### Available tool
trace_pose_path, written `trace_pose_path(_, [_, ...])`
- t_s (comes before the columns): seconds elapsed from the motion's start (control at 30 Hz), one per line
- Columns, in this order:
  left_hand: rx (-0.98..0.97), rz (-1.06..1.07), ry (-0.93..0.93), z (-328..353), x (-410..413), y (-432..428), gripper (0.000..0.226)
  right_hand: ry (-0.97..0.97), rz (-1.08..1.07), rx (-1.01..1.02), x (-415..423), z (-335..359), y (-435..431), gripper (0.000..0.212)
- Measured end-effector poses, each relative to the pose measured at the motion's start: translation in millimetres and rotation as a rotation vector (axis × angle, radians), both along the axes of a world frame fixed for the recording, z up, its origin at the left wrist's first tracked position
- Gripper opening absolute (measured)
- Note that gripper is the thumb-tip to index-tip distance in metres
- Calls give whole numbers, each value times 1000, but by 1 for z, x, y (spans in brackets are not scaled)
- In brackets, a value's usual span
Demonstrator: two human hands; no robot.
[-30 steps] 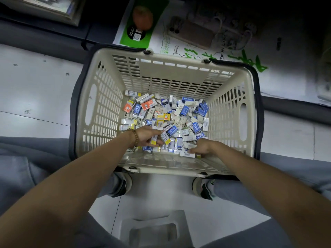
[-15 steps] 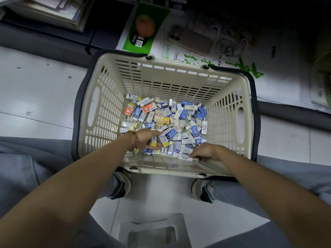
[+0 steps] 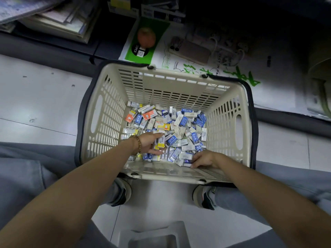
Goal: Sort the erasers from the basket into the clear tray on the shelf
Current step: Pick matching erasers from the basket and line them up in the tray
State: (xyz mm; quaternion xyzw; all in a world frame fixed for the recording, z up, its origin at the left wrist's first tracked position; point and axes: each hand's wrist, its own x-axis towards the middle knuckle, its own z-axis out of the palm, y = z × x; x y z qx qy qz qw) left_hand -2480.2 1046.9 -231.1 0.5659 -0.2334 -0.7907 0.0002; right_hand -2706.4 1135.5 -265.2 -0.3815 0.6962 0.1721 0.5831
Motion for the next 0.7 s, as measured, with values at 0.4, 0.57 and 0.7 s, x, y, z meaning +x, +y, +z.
trace_pose_path(0.4, [-392,-209,149,164,-11,-66,38,-464,-559,-354,-19,211,-81,20])
trace_pose_path(0.57, [-473,-33,296,240,1,-70,5,-808,-780,-604,-3,288,-81,27])
trace_pose_path(0.7, [-497,46,438,271,-6,-65,26,-856,-772,-793,27,312,-79,22])
